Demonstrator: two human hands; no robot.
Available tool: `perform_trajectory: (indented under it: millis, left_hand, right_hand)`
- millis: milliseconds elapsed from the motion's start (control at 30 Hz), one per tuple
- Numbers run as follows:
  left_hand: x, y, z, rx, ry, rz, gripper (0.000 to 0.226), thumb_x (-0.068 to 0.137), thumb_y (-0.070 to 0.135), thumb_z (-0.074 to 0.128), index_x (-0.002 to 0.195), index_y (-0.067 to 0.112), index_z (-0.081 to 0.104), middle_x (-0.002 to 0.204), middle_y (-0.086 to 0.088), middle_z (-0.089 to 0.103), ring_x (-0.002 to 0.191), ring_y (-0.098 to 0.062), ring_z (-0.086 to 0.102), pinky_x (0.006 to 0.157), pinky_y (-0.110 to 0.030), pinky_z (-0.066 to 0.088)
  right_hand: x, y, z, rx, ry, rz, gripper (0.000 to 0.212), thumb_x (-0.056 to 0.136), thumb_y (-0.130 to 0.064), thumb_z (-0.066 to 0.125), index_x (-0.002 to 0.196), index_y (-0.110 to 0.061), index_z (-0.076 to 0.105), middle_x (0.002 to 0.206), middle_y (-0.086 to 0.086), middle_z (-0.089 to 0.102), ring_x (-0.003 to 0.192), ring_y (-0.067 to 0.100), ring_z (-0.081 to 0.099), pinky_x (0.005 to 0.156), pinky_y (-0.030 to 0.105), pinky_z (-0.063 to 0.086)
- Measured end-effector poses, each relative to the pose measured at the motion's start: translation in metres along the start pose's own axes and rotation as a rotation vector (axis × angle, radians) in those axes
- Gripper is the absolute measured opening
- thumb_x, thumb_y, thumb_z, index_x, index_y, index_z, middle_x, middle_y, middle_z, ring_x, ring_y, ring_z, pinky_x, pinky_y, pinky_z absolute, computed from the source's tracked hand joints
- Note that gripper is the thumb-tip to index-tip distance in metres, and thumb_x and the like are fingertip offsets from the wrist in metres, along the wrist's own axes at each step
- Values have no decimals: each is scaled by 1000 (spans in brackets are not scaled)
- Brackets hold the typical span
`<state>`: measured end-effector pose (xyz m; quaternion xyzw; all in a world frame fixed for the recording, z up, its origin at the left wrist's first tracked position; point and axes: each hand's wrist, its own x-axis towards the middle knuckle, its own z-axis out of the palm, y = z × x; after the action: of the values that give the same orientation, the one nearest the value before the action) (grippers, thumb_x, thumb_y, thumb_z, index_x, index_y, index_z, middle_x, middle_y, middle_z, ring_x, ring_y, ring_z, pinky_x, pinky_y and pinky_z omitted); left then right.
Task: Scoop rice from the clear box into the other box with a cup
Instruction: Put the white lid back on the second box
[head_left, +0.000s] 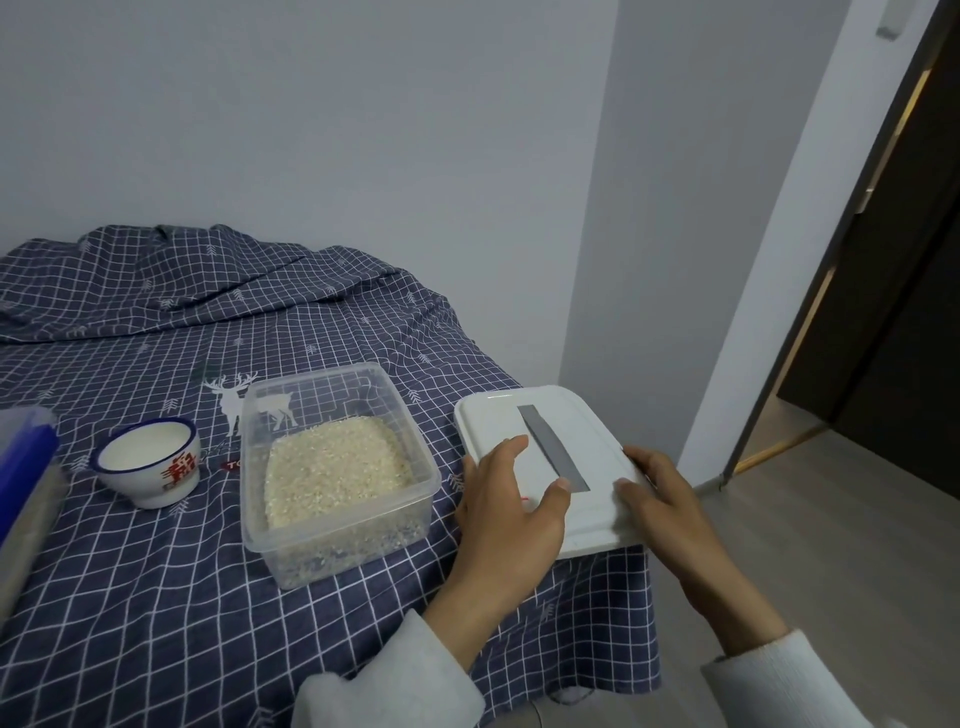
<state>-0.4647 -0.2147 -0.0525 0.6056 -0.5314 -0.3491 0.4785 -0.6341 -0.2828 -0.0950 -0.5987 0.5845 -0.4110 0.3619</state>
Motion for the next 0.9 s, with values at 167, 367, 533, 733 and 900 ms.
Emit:
perform_trajectory:
  millis: [167, 367, 533, 733, 900]
  left_hand:
    - [-2, 16, -5, -24, -4, 55, 60, 74, 52, 53, 130, 46, 35, 134, 13, 33, 124, -15, 38, 98, -38, 43]
    - [-7, 40, -26, -22, 22, 121, 62, 72, 55, 52, 131, 49, 35, 145, 8, 29, 134, -18, 31, 106, -46, 36]
    - [-14, 53, -59, -7, 93, 165, 62, 74, 54, 52, 133, 47, 34, 146, 12, 30, 133, -14, 31, 108, -45, 33]
    - [-18, 47, -108, 23, 189, 185, 56, 84, 46, 56, 136, 44, 34, 143, 15, 34, 131, -12, 30, 104, -36, 31]
    - [-21, 36, -143, 31, 260, 154, 54, 86, 44, 56, 137, 42, 36, 145, 14, 35, 133, -13, 29, 105, -38, 30]
  right_hand:
    - [-5, -20, -10, 45, 67, -75, 32, 96, -22, 48, 126, -33, 47, 120, -9, 56, 100, 4, 55, 68, 20, 47]
    - [-10, -50, -13, 68, 104, -155, 32, 96, -27, 48, 126, -37, 44, 115, -17, 52, 96, 5, 56, 57, 13, 47]
    - [-15, -80, 7, 128, 77, -243, 32, 96, -27, 51, 126, -37, 43, 108, -27, 50, 93, 6, 58, 48, 7, 47]
    - [-22, -108, 50, 179, -24, -293, 33, 96, -29, 51, 128, -35, 42, 110, -24, 50, 92, 7, 61, 50, 9, 49]
    - [-24, -125, 88, 158, -82, -306, 39, 97, -29, 51, 134, -32, 41, 117, -14, 49, 93, 5, 58, 48, 8, 48]
